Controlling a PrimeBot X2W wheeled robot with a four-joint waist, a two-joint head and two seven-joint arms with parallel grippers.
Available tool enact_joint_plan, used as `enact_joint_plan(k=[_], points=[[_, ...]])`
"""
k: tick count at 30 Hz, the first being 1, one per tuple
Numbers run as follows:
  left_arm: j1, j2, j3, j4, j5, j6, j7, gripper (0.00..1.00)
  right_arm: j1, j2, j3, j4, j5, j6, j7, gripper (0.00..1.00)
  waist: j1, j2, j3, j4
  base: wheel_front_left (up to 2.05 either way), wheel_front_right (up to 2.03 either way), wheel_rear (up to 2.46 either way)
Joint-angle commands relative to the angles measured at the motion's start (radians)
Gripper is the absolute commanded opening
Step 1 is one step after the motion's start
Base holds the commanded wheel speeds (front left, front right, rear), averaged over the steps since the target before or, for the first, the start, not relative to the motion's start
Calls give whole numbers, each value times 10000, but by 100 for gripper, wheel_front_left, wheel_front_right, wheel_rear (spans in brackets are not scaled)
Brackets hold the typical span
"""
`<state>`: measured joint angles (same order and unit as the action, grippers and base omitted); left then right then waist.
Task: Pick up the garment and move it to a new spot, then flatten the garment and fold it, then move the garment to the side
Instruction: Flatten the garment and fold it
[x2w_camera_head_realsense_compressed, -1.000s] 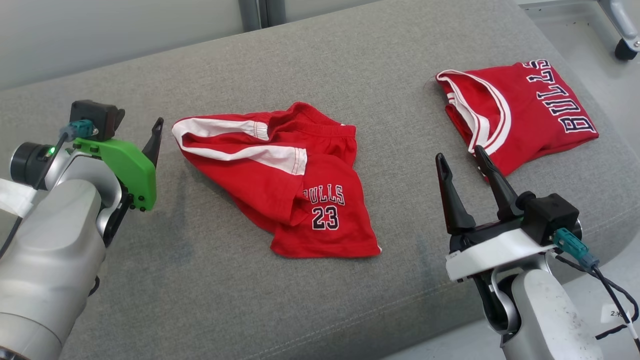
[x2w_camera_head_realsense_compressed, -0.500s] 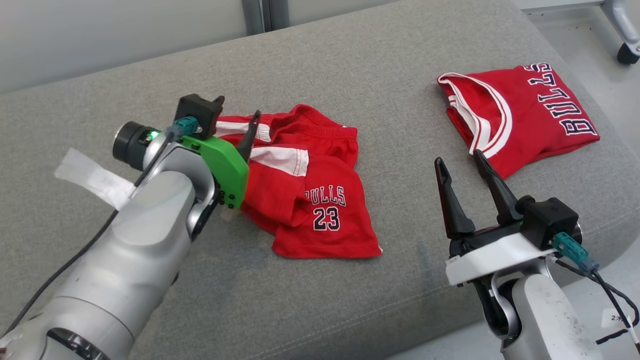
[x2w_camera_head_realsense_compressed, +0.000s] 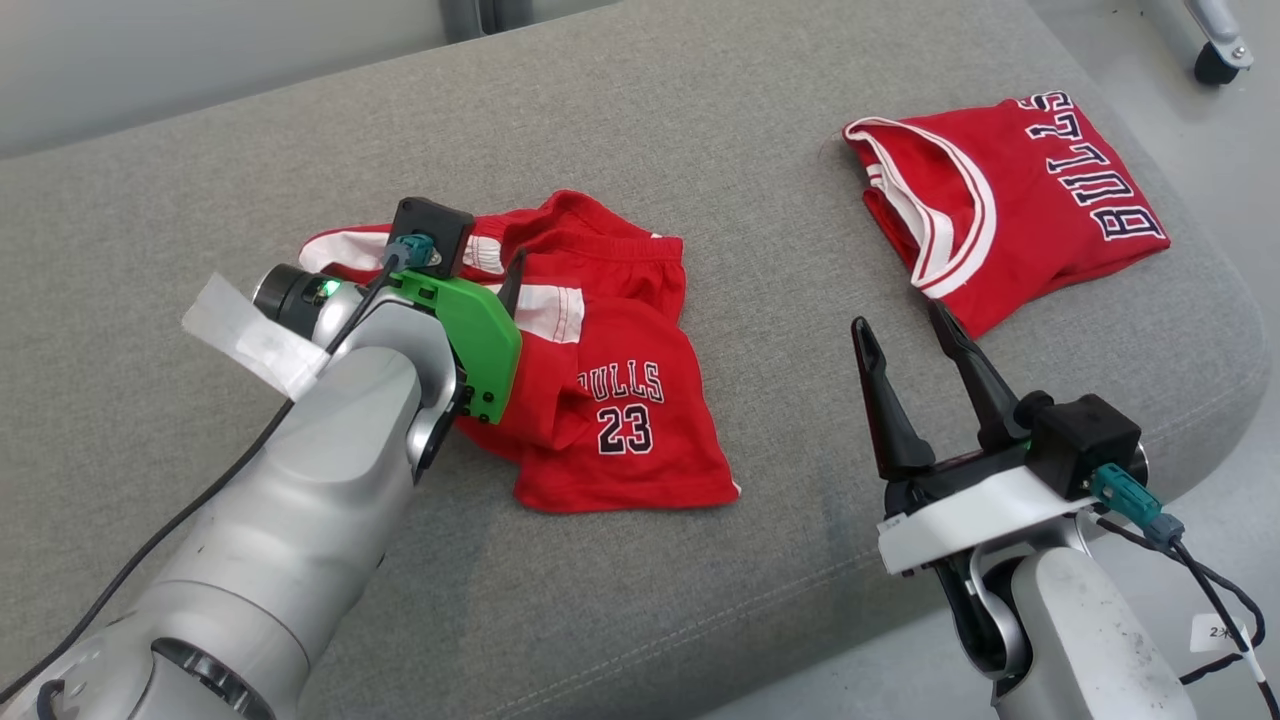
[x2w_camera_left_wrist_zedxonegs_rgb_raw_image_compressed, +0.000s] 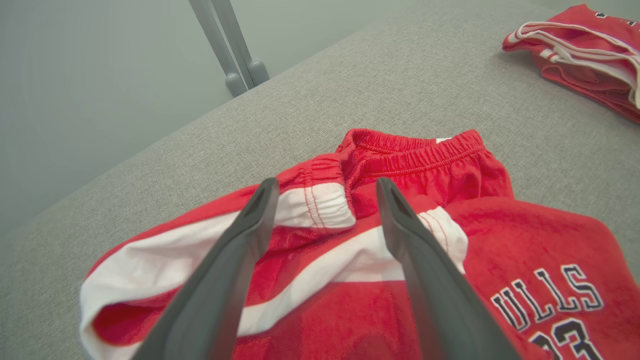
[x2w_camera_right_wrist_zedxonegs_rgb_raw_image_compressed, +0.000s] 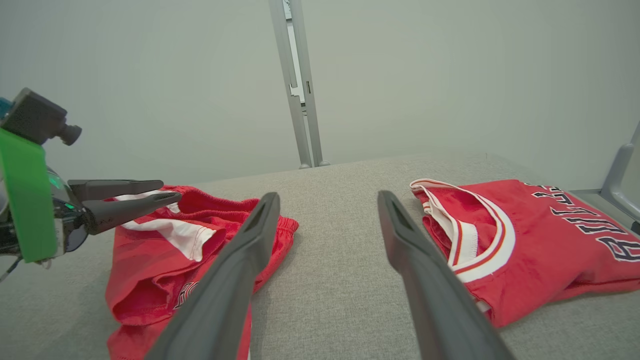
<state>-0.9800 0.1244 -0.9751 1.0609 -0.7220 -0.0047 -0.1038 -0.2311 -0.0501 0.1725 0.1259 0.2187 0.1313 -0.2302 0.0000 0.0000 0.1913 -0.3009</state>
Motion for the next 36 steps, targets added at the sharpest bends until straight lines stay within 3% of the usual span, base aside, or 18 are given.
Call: enact_joint_plan(k=[1,9,15,16,17,19,20,21,26,36], points=[[-195,-33,-44,114,2,-23,21,100,-86,-8,8,26,40,-12,-34,100,0,0,105,-105,0,0,0],[-758,-232,-536,1093,517,368,235,100,-196,-7,196,182,101,-12,-104,100,0,0,178,-398,0,0,0],[-880,-306,-749,1743,575,582,1011,100,-214,-8,371,313,163,-12,-145,100,0,0,112,-604,0,0,0],[-888,-310,-734,1805,537,636,1089,79,-211,-8,387,327,166,-12,-156,100,0,0,105,-627,0,0,0],[-887,-317,-755,1859,533,692,1180,49,-203,-7,398,345,175,-12,-161,100,0,0,97,-645,0,0,0],[-866,-323,-749,1934,498,794,1297,26,-173,-7,402,375,183,-12,-182,100,0,0,76,-663,0,0,0],[-846,-305,-771,1964,518,819,1330,4,-157,-7,400,391,185,-10,-181,100,0,0,65,-668,0,0,0],[-810,-281,-778,1993,512,875,1358,0,-142,-7,393,410,178,-12,-189,100,0,0,51,-668,0,0,0],[-633,-308,-663,2041,319,873,1152,0,-71,-7,319,440,131,-10,-204,100,0,0,-47,-566,0,0,0],[-659,-639,299,1405,-738,936,-222,0,91,-8,341,419,31,-12,-116,100,0,0,-438,50,0,0,0]])
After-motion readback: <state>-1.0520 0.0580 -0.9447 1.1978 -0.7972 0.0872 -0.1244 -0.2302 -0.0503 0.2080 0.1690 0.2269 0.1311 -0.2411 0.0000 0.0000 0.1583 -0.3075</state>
